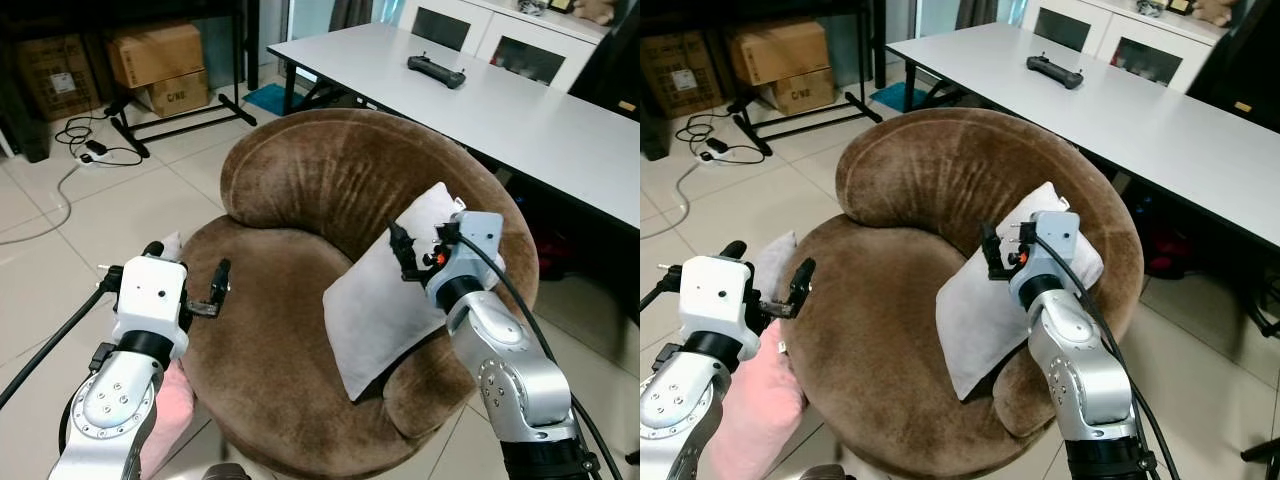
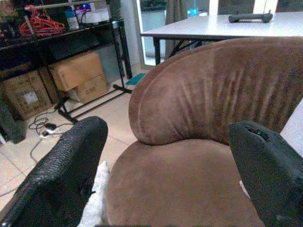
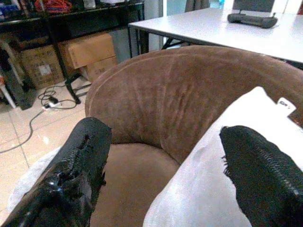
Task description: Move the pillow to the sofa from floor
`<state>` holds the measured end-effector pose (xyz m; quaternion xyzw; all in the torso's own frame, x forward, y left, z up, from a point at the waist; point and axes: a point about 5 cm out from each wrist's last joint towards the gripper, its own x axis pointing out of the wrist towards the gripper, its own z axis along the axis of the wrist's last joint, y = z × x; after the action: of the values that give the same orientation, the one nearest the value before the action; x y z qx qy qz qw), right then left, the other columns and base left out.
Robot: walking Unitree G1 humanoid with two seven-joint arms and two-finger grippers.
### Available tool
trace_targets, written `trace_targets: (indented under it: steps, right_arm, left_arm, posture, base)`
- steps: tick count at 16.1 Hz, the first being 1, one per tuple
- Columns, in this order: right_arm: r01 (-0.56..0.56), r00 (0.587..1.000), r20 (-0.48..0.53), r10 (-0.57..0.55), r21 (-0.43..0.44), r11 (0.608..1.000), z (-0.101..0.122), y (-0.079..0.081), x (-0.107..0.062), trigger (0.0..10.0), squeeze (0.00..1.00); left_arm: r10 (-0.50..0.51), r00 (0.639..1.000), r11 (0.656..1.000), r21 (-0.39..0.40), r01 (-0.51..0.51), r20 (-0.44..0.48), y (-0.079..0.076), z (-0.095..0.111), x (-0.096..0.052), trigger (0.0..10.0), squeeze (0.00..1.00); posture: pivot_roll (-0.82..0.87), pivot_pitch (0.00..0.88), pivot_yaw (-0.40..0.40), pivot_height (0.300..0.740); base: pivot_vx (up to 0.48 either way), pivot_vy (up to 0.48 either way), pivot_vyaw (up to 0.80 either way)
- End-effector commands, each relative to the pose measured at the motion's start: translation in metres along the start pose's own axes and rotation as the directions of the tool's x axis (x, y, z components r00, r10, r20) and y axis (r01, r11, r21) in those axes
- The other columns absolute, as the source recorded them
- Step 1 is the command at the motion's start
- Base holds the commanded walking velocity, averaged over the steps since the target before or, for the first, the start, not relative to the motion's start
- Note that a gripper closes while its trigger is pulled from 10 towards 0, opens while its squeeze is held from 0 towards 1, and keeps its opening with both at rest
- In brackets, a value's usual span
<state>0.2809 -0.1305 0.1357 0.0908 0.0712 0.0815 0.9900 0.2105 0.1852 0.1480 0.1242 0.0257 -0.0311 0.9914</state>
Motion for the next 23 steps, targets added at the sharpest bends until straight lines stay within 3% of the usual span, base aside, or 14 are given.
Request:
trace_targets:
  steps: [1, 10, 13, 23]
  right_arm:
    - [0.021, 1.0, 0.001, -0.021, 0.003, 1.0, 0.001, -0.004, 0.0, 10.0, 0.0]
    - [0.048, 0.999, -0.014, -0.049, -0.068, 0.996, -0.001, -0.008, 0.001, 10.0, 0.0]
    - [0.046, 0.999, -0.013, -0.047, -0.038, 0.998, -0.001, -0.007, 0.0, 10.0, 0.0]
    - [0.063, 0.998, -0.026, -0.065, -0.051, 0.997, 0.001, -0.009, 0.004, 10.0, 0.0]
  left_arm:
    - [0.01, 1.0, 1.0, 0.0, -0.01, 0.021, 0.001, 0.004, -0.002, 10.0, 0.0]
    - [0.064, 0.998, 0.997, 0.047, -0.065, 0.025, 0.01, 0.003, 0.002, 10.0, 0.0]
    - [0.057, 0.998, 0.997, 0.048, -0.059, 0.028, 0.009, 0.003, 0.002, 10.0, 0.0]
    - [0.072, 0.997, 0.997, 0.023, -0.072, 0.029, 0.008, 0.004, 0.007, 10.0, 0.0]
  posture:
    - [0.2, 0.0, -0.133, 0.74]
    - [0.19, 0.0, -0.128, 0.74]
    - [0.18, 0.0, -0.12, 0.74]
    - [0.17, 0.0, -0.13, 0.74]
  base:
    - [-0.292, 0.0, 0.0]
    - [0.0, 0.0, 0.0]
    - [0.0, 0.0, 0.0]
    - [-0.076, 0.0, 0.0]
